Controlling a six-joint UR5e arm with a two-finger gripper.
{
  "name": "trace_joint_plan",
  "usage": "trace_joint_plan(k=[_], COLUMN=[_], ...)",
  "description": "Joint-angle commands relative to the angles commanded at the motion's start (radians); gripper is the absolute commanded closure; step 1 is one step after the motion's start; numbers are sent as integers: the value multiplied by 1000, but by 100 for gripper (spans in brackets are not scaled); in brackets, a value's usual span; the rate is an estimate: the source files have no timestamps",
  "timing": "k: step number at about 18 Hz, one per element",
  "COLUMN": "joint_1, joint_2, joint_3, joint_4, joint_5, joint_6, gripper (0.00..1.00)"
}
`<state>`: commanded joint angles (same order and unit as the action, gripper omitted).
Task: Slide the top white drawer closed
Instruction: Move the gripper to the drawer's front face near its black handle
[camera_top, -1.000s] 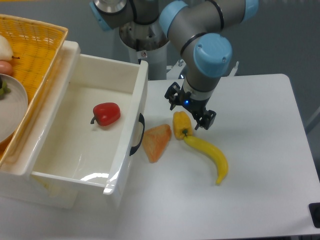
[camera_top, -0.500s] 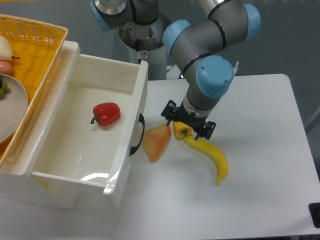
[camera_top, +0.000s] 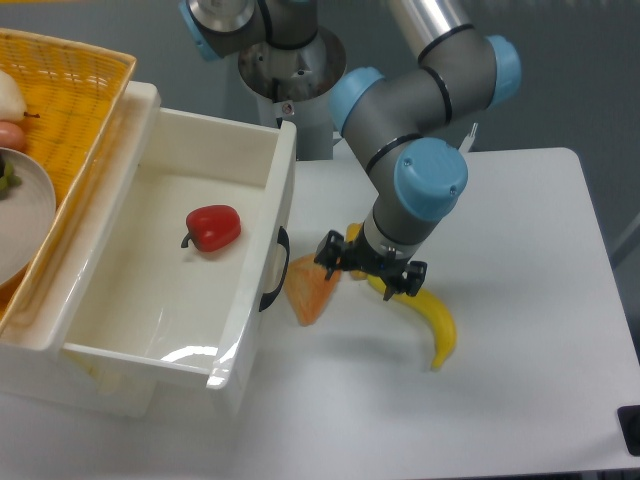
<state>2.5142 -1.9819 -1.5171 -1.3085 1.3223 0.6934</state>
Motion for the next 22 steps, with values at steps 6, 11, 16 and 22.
trace_joint_plan(k=[6, 11, 16, 22], joint_1=[-6, -26, -38, -49], joint_2=[-23, -41, -51, -49], joint_3=[0, 2, 2, 2], joint_4=[5, 5, 6, 6], joint_5=[2, -2, -23, -41], joint_6=[0, 0, 2, 0], gripper=[0, 0, 0, 0])
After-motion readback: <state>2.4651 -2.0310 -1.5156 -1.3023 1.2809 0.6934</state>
